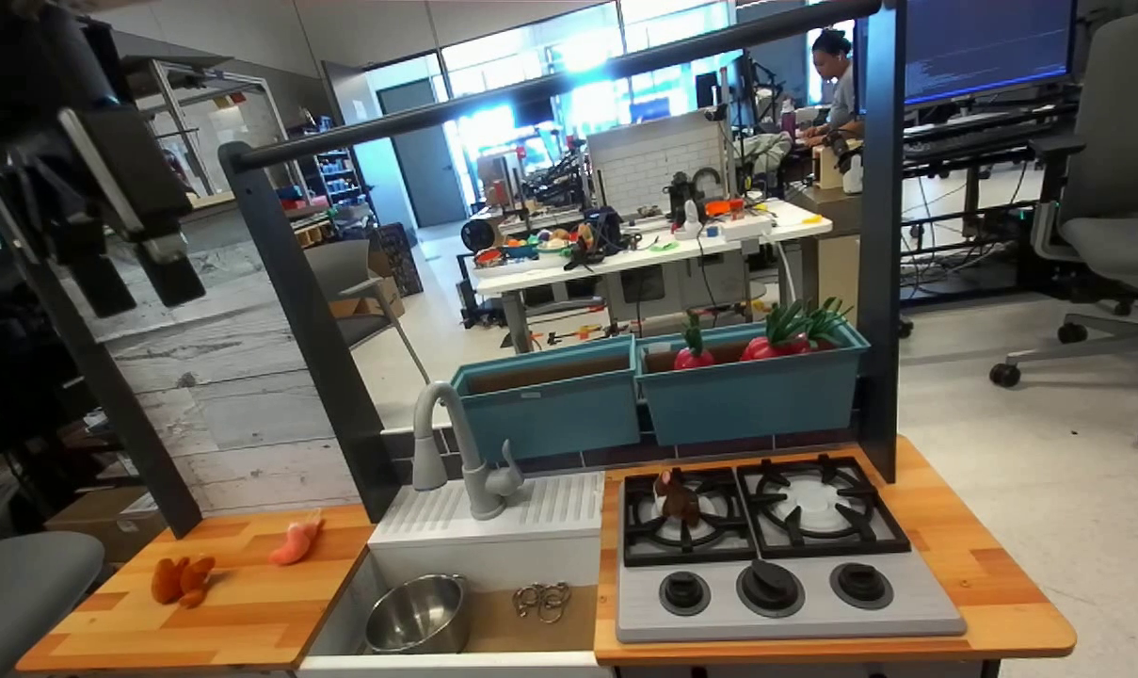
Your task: Put the teddy bears into the pot
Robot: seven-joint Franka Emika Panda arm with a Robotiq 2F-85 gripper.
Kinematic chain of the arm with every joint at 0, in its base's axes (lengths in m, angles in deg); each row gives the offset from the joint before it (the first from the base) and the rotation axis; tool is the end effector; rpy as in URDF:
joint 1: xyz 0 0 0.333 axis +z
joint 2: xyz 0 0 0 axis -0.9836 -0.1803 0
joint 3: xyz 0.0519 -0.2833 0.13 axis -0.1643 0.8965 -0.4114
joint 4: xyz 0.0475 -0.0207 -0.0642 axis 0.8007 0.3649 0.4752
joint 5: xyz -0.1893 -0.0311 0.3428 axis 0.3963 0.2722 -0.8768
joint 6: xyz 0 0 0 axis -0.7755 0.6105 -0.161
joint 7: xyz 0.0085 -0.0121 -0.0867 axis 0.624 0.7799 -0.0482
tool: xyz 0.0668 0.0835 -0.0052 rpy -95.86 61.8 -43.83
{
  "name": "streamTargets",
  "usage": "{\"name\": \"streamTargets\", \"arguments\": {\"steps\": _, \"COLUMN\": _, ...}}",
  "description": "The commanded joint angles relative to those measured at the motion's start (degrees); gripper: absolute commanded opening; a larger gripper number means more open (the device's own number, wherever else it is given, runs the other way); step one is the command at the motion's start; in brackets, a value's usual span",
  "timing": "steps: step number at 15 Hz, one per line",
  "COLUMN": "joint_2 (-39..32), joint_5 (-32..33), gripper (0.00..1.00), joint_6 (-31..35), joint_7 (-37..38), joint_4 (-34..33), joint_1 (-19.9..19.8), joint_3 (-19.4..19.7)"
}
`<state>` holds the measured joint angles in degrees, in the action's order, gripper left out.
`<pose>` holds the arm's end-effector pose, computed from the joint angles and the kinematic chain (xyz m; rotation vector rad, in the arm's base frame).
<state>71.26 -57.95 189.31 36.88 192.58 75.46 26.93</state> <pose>0.4873 0.0011 0.3661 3.0561 -0.4131 0.0068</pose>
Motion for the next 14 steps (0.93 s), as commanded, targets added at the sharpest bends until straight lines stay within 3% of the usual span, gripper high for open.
{"name": "streamTargets", "arguments": {"steps": 1, "joint_2": -1.4, "joint_5": 0.2, "gripper": 1.0, "joint_6": -0.1, "joint_7": 0.1, "joint_4": -0.9, "joint_1": 1.3, "joint_3": 1.5}}
{"name": "streamTargets", "arguments": {"steps": 3, "joint_2": -2.1, "joint_5": 0.2, "gripper": 1.0, "joint_6": -0.1, "joint_7": 0.2, "joint_4": -1.9, "joint_1": 1.3, "joint_3": 1.5}}
{"name": "streamTargets", "arguments": {"steps": 6, "joint_2": -1.4, "joint_5": -1.1, "gripper": 1.0, "joint_6": 5.2, "joint_7": -1.7, "joint_4": 0.3, "joint_1": 1.9, "joint_3": 1.5}}
{"name": "streamTargets", "arguments": {"steps": 9, "joint_2": -10.0, "joint_5": 1.1, "gripper": 1.0, "joint_6": 10.4, "joint_7": 4.1, "joint_4": -3.1, "joint_1": 3.1, "joint_3": 0.5}}
{"name": "streamTargets", "arguments": {"steps": 12, "joint_2": -19.4, "joint_5": 4.3, "gripper": 1.0, "joint_6": 21.9, "joint_7": 14.8, "joint_4": -5.0, "joint_1": 6.5, "joint_3": 1.0}}
{"name": "streamTargets", "arguments": {"steps": 14, "joint_2": -26.3, "joint_5": 7.1, "gripper": 1.0, "joint_6": 30.5, "joint_7": 21.1, "joint_4": -6.8, "joint_1": 10.8, "joint_3": 3.5}}
